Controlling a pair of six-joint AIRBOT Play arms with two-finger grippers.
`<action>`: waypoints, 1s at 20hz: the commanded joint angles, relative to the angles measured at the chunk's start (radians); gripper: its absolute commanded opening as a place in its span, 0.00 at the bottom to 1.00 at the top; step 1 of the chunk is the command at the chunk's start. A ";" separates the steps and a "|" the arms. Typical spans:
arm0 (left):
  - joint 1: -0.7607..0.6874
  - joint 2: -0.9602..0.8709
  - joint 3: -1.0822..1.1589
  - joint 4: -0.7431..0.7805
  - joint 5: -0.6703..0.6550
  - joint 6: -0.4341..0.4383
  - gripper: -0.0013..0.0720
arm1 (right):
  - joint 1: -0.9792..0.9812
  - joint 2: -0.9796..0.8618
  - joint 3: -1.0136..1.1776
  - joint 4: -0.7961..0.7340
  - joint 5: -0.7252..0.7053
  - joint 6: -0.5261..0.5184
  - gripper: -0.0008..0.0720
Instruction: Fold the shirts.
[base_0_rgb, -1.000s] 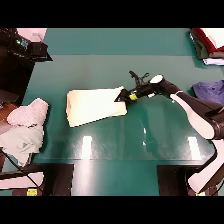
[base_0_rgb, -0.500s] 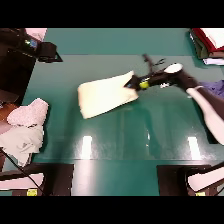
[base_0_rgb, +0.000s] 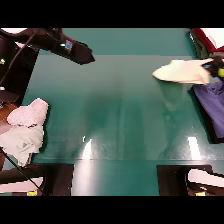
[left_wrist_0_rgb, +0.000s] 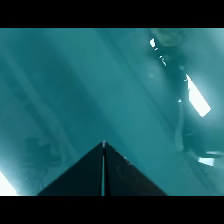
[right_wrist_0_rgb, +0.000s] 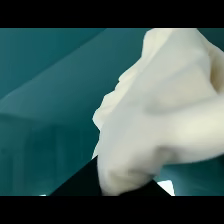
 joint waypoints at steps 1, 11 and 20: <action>-0.064 -0.002 0.000 0.000 0.038 0.000 0.05 | -0.159 -0.019 0.033 -0.013 -0.053 0.002 0.03; -0.073 -0.031 -0.001 0.003 -0.008 -0.001 0.05 | -0.219 -0.035 0.299 -0.016 0.092 0.002 0.03; -0.073 -0.040 0.000 0.003 -0.034 0.001 0.05 | -0.391 0.263 -0.006 -0.152 0.168 0.003 0.03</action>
